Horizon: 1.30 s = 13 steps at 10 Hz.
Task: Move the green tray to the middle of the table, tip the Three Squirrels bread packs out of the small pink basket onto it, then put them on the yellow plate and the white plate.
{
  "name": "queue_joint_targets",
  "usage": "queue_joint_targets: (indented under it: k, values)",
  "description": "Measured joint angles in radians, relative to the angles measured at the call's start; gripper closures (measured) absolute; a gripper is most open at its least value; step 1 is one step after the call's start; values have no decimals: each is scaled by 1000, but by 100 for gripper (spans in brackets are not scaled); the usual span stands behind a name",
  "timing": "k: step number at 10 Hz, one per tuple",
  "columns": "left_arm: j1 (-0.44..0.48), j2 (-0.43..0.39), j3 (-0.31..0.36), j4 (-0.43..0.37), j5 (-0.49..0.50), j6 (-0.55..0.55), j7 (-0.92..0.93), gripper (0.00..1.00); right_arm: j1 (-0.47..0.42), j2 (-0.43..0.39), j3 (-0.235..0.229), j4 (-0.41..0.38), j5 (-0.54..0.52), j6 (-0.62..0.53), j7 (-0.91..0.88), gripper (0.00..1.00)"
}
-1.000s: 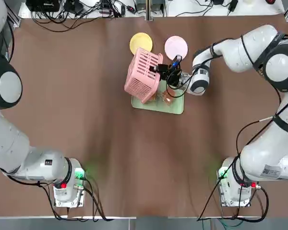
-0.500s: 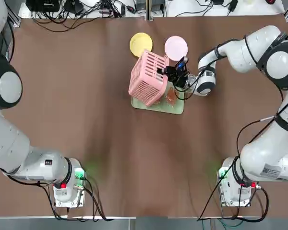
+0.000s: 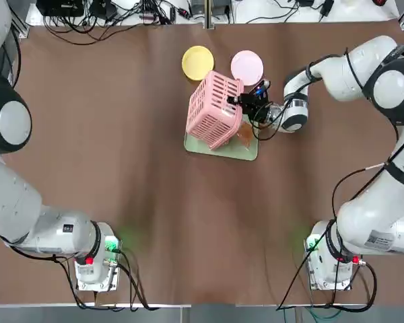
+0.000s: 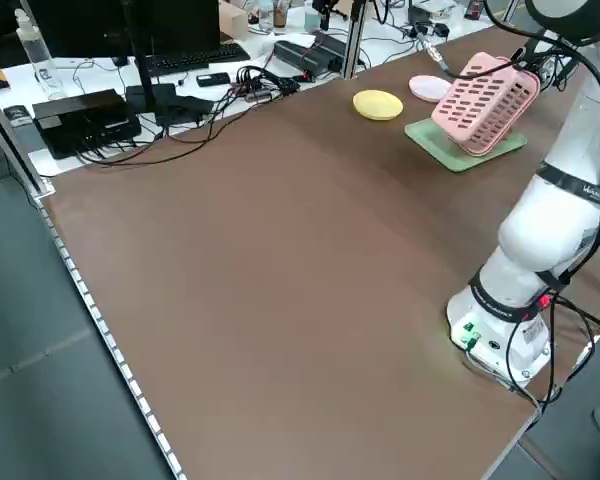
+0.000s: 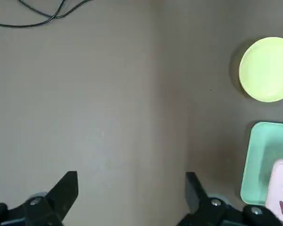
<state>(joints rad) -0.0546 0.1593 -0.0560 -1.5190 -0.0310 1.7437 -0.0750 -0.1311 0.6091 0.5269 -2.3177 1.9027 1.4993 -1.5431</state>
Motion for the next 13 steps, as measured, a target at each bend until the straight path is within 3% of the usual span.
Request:
queue_joint_targets:
  k: [6,13]
  values:
    - [0,0,-1,0,0,0,-1,0,12,8,17,50,13,5,1,93]
    - [0,1,-1,0,0,0,-1,0,83,142,70,210,110,46,-16,93]
